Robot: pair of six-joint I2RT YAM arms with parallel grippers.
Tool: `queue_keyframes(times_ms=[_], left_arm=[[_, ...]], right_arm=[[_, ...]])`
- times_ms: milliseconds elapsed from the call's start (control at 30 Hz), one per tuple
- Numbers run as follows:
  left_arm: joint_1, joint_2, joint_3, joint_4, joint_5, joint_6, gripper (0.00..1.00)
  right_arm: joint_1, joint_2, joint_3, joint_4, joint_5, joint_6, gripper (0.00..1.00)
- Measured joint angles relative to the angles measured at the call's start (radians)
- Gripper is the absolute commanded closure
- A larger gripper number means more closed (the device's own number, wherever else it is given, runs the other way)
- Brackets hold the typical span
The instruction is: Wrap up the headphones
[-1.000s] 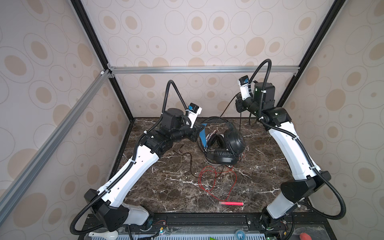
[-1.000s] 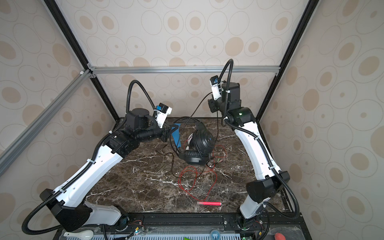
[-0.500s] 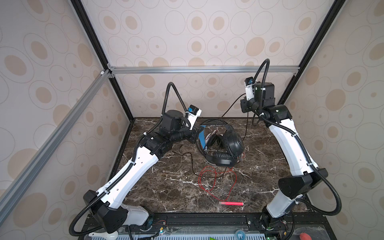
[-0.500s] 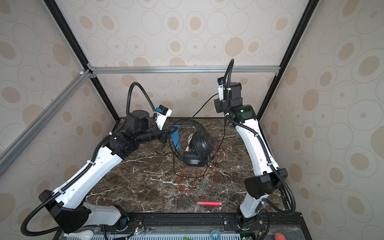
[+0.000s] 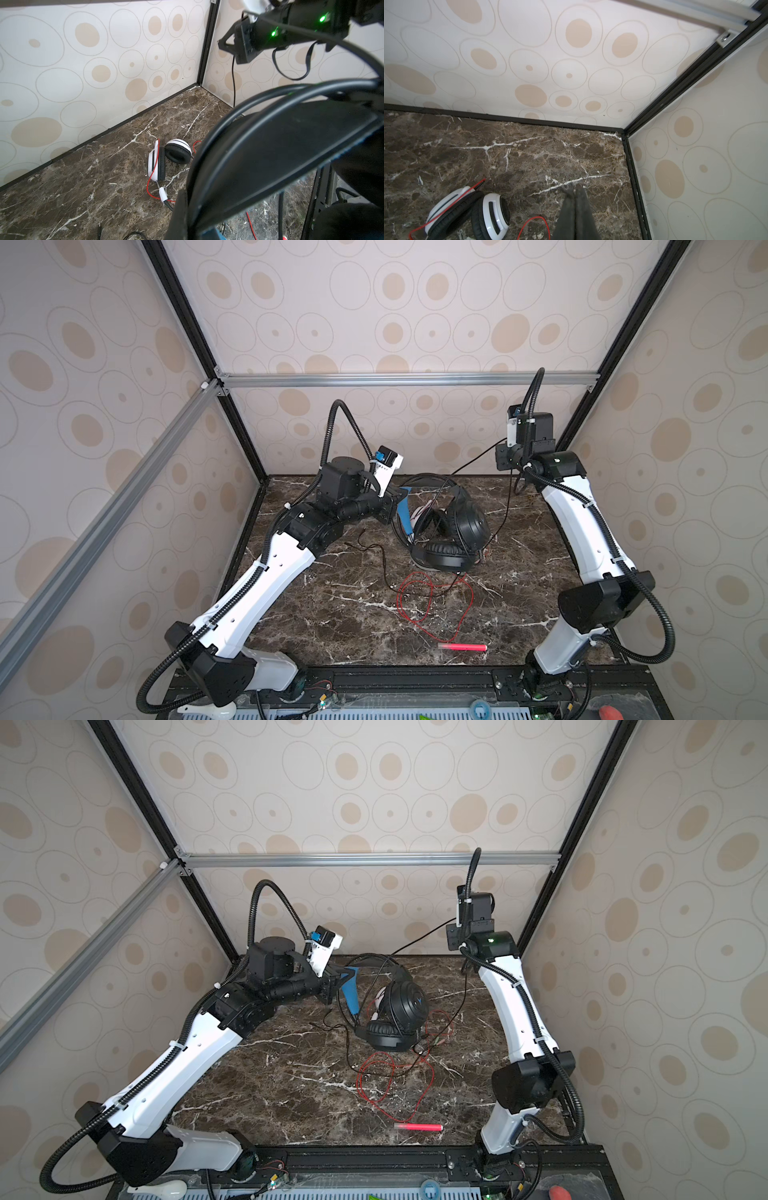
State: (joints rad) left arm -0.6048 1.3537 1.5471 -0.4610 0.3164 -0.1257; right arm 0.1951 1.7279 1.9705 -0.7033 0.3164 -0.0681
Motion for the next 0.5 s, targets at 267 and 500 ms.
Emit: queue_keyframes(times_ms=[267, 500], left_arm=[[0.004, -0.002, 0.002, 0.003, -0.010, -0.004, 1.00], [0.004, -0.006, 0.005, 0.036, 0.006, -0.035, 1.00]], right_arm=[[0.005, -0.021, -0.100, -0.006, 0.028, 0.043, 1.00], [0.065, -0.078, -0.284, 0.058, 0.003, 0.056, 1.00]])
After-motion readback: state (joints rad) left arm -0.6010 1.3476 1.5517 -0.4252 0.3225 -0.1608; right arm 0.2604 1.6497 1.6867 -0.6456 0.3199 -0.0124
